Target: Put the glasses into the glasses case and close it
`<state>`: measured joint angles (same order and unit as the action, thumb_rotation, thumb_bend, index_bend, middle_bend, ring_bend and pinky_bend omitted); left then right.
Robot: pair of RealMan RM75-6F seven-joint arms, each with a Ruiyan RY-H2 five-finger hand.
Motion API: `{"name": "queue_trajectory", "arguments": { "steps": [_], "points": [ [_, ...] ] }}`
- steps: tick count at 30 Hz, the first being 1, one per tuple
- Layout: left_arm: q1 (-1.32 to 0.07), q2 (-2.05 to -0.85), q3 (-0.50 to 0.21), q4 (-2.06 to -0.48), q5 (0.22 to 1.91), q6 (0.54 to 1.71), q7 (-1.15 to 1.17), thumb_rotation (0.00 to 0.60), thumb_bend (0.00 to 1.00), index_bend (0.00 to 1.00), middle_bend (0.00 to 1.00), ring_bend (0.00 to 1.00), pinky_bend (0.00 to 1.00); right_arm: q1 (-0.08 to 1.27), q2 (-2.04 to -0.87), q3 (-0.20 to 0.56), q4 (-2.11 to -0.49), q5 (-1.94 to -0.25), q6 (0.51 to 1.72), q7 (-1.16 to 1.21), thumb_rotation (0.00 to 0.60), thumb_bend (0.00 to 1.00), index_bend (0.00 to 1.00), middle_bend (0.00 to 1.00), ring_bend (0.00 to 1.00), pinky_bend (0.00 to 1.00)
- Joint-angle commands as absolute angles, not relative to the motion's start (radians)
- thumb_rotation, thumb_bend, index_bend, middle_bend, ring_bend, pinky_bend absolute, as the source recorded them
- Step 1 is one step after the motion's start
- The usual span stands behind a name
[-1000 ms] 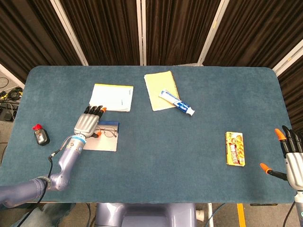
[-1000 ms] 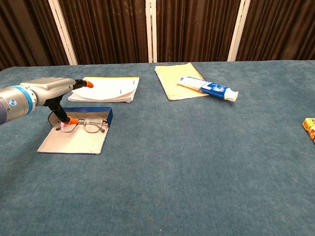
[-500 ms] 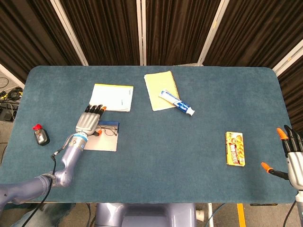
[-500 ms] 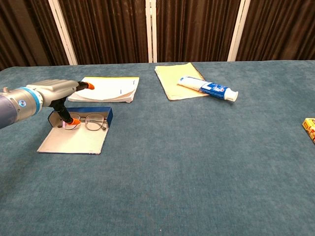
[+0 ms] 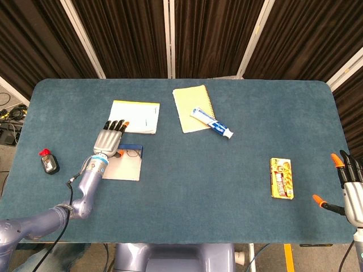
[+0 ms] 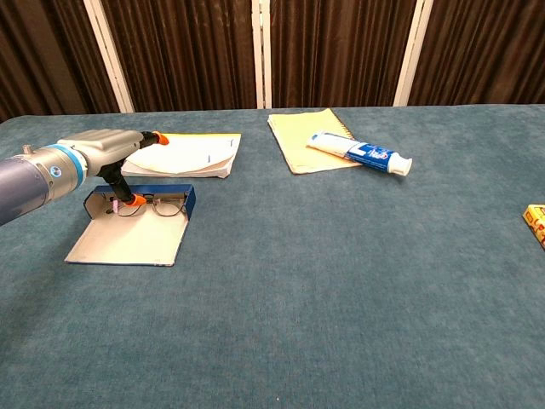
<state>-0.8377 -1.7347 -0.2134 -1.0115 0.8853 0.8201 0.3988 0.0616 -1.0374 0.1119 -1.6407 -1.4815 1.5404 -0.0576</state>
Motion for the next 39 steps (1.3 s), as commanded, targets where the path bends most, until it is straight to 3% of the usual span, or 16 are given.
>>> {"name": "queue_trajectory", "arguments": {
  "steps": [1, 12, 21, 24, 27, 29, 39],
  "points": [
    [-0.829, -1.725, -0.213, -1.026, 0.902, 0.821, 0.378, 0.600, 0.30, 0.00, 0.00, 0.00, 0.00, 0.062, -1.038, 0.111, -1.640, -1.482, 1.539, -0.059, 0.600, 0.00, 0.00, 0.00, 0.00, 0.00],
    [-0.739, -1.608, -0.150, -1.211, 1.025, 0.907, 0.311, 0.600, 0.30, 0.00, 0.00, 0.00, 0.00, 0.061, -1.037, 0.108, -1.645, -1.491, 1.544, -0.056, 0.600, 0.00, 0.00, 0.00, 0.00, 0.00],
    [-0.642, -1.557, -0.041, -1.355, 1.183, 1.011, 0.275, 0.600, 0.30, 0.00, 0.00, 0.00, 0.00, 0.058, -1.032, 0.102, -1.649, -1.505, 1.549, -0.047, 0.600, 0.00, 0.00, 0.00, 0.00, 0.00],
    [-0.635, -1.564, -0.037, -1.352, 1.193, 1.015, 0.280, 0.600, 0.28, 0.00, 0.00, 0.00, 0.00, 0.058, -1.032, 0.101, -1.649, -1.508, 1.549, -0.045, 0.600, 0.00, 0.00, 0.00, 0.00, 0.00],
    [-0.634, -1.582, -0.043, -1.333, 1.188, 1.005, 0.280, 0.600, 0.15, 0.00, 0.00, 0.00, 0.00, 0.058, -1.031, 0.101, -1.649, -1.509, 1.550, -0.043, 0.600, 0.00, 0.00, 0.00, 0.00, 0.00],
    [-0.634, -1.589, -0.048, -1.323, 1.186, 1.001, 0.280, 0.600, 0.12, 0.00, 0.00, 0.00, 0.00, 0.058, -1.031, 0.102, -1.648, -1.507, 1.551, -0.042, 0.600, 0.00, 0.00, 0.00, 0.00, 0.00],
    [-0.625, -1.612, -0.053, -1.297, 1.191, 0.987, 0.278, 0.600, 0.13, 0.00, 0.00, 0.00, 0.00, 0.060, -1.033, 0.104, -1.644, -1.501, 1.545, -0.043, 0.600, 0.00, 0.00, 0.00, 0.00, 0.00]
  ]
}}
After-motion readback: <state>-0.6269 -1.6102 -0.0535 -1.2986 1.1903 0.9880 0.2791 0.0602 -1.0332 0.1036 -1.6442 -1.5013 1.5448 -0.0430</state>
